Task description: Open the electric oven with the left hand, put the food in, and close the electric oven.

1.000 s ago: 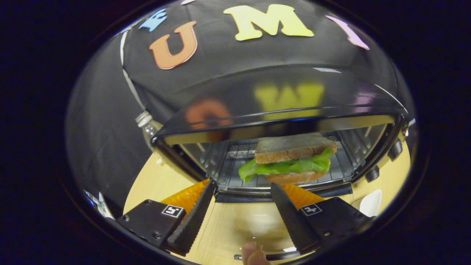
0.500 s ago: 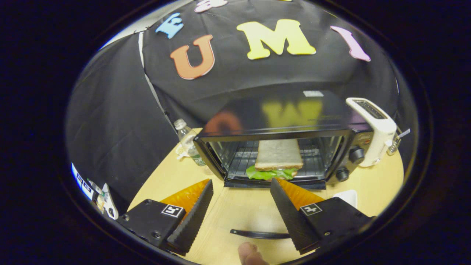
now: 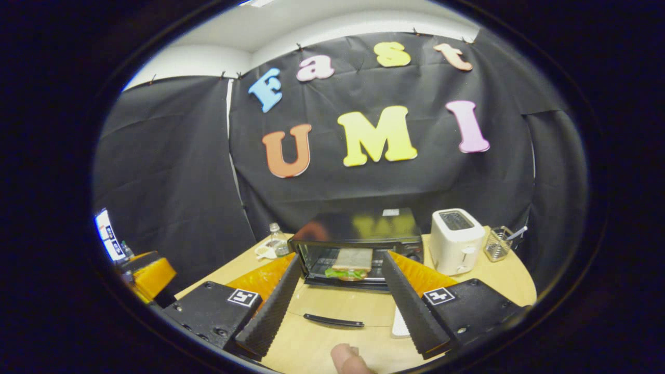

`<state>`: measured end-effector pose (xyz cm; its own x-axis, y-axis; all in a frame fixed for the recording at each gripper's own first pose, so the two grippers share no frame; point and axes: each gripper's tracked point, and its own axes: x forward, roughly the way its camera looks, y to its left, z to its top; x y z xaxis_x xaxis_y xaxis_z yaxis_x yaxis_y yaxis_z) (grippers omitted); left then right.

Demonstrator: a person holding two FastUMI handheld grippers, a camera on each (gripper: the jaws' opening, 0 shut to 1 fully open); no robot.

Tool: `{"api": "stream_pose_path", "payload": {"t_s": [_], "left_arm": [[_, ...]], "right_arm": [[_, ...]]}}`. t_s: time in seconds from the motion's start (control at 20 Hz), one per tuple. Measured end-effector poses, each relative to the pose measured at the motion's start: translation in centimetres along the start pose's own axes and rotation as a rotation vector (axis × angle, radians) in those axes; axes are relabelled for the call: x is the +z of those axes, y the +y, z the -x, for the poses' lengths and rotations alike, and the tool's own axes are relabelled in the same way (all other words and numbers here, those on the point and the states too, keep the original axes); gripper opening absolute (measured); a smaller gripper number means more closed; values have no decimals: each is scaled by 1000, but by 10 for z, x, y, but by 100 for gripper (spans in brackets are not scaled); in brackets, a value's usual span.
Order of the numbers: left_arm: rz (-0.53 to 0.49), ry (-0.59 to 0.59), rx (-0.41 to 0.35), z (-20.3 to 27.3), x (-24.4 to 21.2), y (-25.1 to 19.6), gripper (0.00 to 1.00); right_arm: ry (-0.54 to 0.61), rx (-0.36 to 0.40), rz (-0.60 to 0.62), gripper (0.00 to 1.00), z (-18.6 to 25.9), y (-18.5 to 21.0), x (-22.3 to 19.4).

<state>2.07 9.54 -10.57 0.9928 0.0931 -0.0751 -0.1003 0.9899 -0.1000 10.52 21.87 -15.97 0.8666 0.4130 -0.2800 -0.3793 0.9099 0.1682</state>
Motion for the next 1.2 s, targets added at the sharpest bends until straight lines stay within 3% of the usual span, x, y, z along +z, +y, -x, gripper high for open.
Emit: {"api": "stream_pose_path", "payload": {"t_s": [0.05,0.1,0.15,0.2,0.25,0.35,0.5,0.55,0.6,0.65,0.7,0.75,0.85,0.9,1.0,1.05,1.1,1.15,1.2], "left_arm": [[-6,11,-6,-4,-5,-5,92],[-10,28,-12,-9,-12,-11,92],[-12,47,-21,-14,-20,-17,92],[-15,62,-36,-19,-29,-25,93],[-21,77,-53,-26,-35,-34,93],[-34,110,-76,-38,-52,-48,93],[-30,160,-116,-54,-79,-74,93],[-31,180,-132,-59,-88,-82,93],[-35,200,-143,-63,-99,-89,93],[-39,226,-145,-67,-110,-92,92],[-40,257,-146,-73,-122,-98,92],[-38,287,-148,-77,-134,-102,92],[-29,338,-163,-81,-156,-111,93],[-28,359,-174,-86,-167,-117,93],[-22,431,-187,-89,-196,-126,93],[-19,462,-196,-89,-208,-130,93],[-19,493,-204,-91,-220,-135,93],[-26,523,-209,-93,-232,-139,93],[-37,548,-207,-95,-243,-139,93]], "right_arm": [[-26,-18,2,100,13,-11,8],[-62,-36,1,89,26,-23,17],[-97,-49,2,100,40,-33,27],[-129,-63,6,100,54,-44,35],[-160,-84,14,89,69,-56,41],[-211,-144,31,89,99,-84,45],[-276,-219,40,89,128,-117,57],[-294,-231,44,100,135,-124,60],[-308,-239,51,89,140,-130,61],[-327,-244,54,100,145,-133,64],[-334,-247,67,100,147,-136,64],[-338,-254,75,89,150,-138,64],[-332,-255,80,89,149,-143,59],[-316,-255,68,100,145,-147,55],[-304,-231,38,100,140,-150,53],[-302,-217,27,90,137,-151,53],[-306,-205,16,100,134,-154,52],[-309,-196,12,90,133,-156,52],[-307,-188,11,89,131,-157,50]]}}
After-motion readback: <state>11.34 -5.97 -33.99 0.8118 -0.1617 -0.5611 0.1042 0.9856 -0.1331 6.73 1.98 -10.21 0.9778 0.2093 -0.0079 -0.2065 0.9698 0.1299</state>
